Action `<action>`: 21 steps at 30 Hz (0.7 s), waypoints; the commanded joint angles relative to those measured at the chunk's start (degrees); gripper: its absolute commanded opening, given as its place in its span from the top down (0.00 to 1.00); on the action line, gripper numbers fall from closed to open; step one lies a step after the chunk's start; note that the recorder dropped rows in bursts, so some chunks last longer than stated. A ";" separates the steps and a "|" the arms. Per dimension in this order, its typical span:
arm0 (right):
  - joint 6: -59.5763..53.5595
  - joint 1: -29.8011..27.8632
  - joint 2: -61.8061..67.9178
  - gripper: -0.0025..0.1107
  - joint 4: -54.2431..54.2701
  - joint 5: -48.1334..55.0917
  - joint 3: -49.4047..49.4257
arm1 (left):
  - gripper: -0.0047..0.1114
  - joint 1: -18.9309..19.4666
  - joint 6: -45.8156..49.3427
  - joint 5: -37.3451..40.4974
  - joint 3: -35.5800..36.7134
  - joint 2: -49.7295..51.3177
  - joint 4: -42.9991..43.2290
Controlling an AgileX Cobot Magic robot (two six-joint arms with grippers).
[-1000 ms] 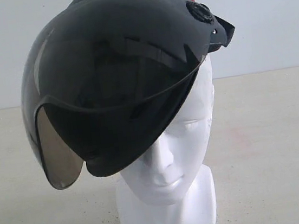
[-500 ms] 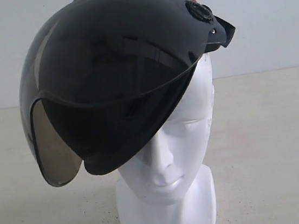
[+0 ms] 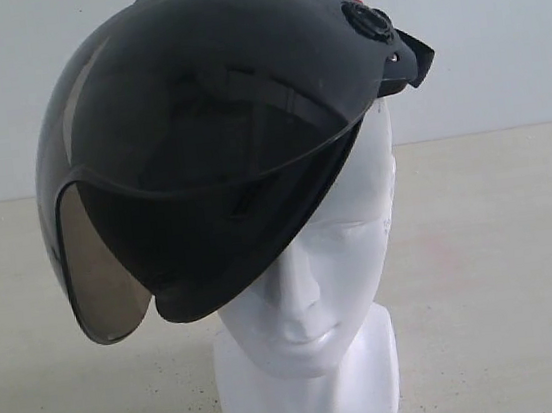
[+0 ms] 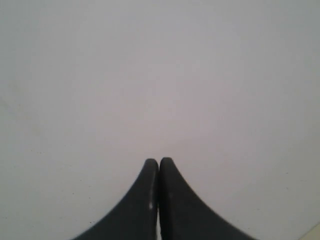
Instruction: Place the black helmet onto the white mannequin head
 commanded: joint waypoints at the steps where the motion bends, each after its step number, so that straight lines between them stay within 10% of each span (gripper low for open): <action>1: -1.83 -0.10 -0.23 0.98 -0.43 0.20 0.41 | 0.92 -0.31 -0.50 0.11 0.19 -0.15 -0.66; 21: -30.86 -0.10 -0.23 0.98 -17.61 15.72 -5.56 | 0.92 -0.31 -0.50 0.11 0.19 -0.15 -0.66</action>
